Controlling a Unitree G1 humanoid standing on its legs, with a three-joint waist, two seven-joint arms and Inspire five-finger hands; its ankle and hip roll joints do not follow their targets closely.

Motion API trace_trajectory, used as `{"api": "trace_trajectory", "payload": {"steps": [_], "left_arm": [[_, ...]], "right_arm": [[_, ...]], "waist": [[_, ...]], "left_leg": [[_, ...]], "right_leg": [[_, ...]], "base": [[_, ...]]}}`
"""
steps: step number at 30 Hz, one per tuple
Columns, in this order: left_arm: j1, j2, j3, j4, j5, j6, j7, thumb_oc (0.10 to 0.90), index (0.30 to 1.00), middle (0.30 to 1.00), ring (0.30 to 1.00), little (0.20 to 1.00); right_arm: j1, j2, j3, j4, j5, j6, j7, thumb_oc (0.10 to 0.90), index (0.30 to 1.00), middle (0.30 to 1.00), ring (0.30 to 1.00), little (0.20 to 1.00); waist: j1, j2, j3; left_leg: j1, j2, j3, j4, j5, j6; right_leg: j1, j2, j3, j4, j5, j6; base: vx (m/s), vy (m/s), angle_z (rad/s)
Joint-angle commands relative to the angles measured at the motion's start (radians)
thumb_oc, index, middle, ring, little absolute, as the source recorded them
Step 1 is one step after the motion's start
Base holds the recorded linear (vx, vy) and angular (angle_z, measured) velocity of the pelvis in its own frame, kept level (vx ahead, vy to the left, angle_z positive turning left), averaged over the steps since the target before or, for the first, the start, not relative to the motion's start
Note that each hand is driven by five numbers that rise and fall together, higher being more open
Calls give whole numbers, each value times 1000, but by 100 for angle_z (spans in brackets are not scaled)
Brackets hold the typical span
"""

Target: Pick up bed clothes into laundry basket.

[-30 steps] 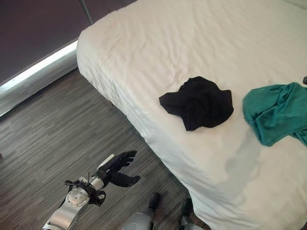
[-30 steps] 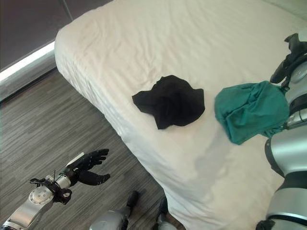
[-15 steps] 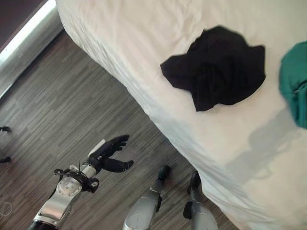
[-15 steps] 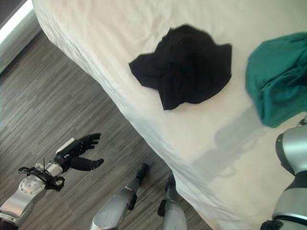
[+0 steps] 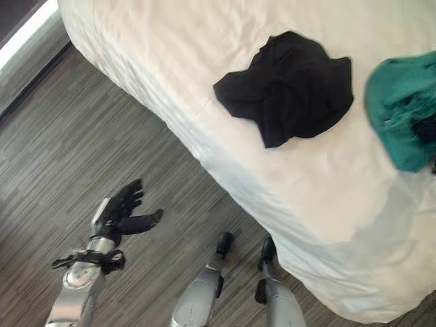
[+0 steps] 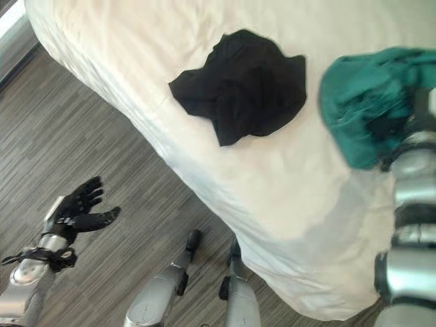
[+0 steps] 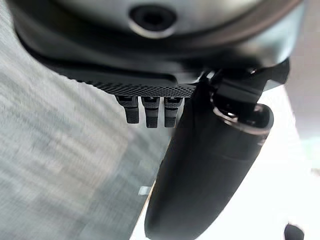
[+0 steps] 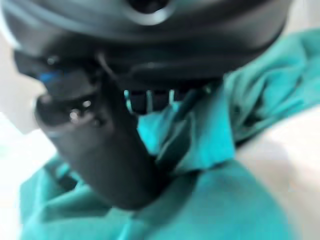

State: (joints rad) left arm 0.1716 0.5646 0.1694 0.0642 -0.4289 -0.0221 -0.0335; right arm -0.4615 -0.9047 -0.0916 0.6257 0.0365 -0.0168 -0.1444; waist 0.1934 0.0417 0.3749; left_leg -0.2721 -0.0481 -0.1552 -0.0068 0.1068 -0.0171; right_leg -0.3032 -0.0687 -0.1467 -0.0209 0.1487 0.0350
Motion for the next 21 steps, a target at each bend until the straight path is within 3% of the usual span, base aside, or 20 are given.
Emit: {"api": "trace_trajectory", "payload": {"steps": [1,4,6,9,10,11,12,15,16,18,21], "left_arm": [[-103,97,62,-34,69,-74,56,800,900,900,900,900],[-272,327,-19,-21,313,-26,20,800,900,900,900,900],[-339,357,-53,-11,337,-27,30,800,900,900,900,900],[-515,411,-183,-3,399,-15,-1,800,900,900,900,900],[-700,522,-337,-10,554,5,-31,800,900,900,900,900],[-812,560,-426,-11,612,6,-35,800,900,900,900,900],[-846,558,-458,2,611,5,-32,800,900,900,900,900],[-1236,479,-799,204,661,17,-30,800,900,900,900,900],[-1318,457,-865,251,700,25,-29,800,900,900,900,900],[-1449,399,-976,348,747,25,-18,800,900,900,900,900],[-1550,301,-1043,459,790,42,-5,800,900,900,900,900]], "right_arm": [[291,179,142,-6,32,49,207,400,300,300,300,300],[377,276,140,22,10,65,243,400,300,300,300,300],[386,303,142,32,11,69,253,400,300,300,300,300],[420,343,165,42,4,74,274,400,300,300,300,300],[439,359,177,50,5,80,294,400,300,300,300,300],[446,357,193,57,3,82,303,400,300,300,300,300],[450,364,182,57,3,81,303,400,300,300,300,300],[485,369,216,24,4,89,322,400,300,300,300,300],[486,363,226,22,6,89,323,400,300,300,300,300],[496,376,230,29,14,85,322,400,300,300,300,300],[505,378,238,24,29,84,315,400,300,300,300,300]], "waist": [[-20,34,-25],[-43,41,-84],[-47,37,-96],[-72,19,-143],[-87,8,-174],[-105,7,-192],[-95,2,-191],[-141,-14,-247],[-157,-15,-259],[-165,-38,-272],[-192,-66,-291]], "left_leg": [[0,-40,-54,-80,80,-15],[56,-49,-73,-80,71,-28],[65,-50,-75,-80,74,-28],[105,-45,-65,-80,63,-28],[130,-44,-53,-80,52,-26],[146,-41,-46,-80,42,-25],[142,-42,-47,-80,47,-25],[169,-37,-36,-80,33,-18],[174,-35,-32,-80,30,-15],[181,-33,-20,-80,23,-11],[185,-24,4,-80,9,-2]], "right_leg": [[49,-1,-24,18,-14,6],[130,-12,-64,3,-26,16],[145,-14,-72,-4,-22,19],[194,-10,-70,-25,-16,26],[226,-5,-63,-40,-14,33],[241,-4,-59,-43,-18,37],[238,-5,-61,-44,-13,38],[263,-2,-57,-43,-17,48],[266,-2,-52,-42,-16,51],[271,1,-40,-43,-14,55],[268,10,-9,-56,-5,60]], "base": [[144,-2,33],[94,39,25],[24,38,37],[46,63,3],[98,84,-1],[70,68,-4],[66,60,-11],[67,67,-10],[57,52,-2],[43,33,-14],[38,19,-23]]}}
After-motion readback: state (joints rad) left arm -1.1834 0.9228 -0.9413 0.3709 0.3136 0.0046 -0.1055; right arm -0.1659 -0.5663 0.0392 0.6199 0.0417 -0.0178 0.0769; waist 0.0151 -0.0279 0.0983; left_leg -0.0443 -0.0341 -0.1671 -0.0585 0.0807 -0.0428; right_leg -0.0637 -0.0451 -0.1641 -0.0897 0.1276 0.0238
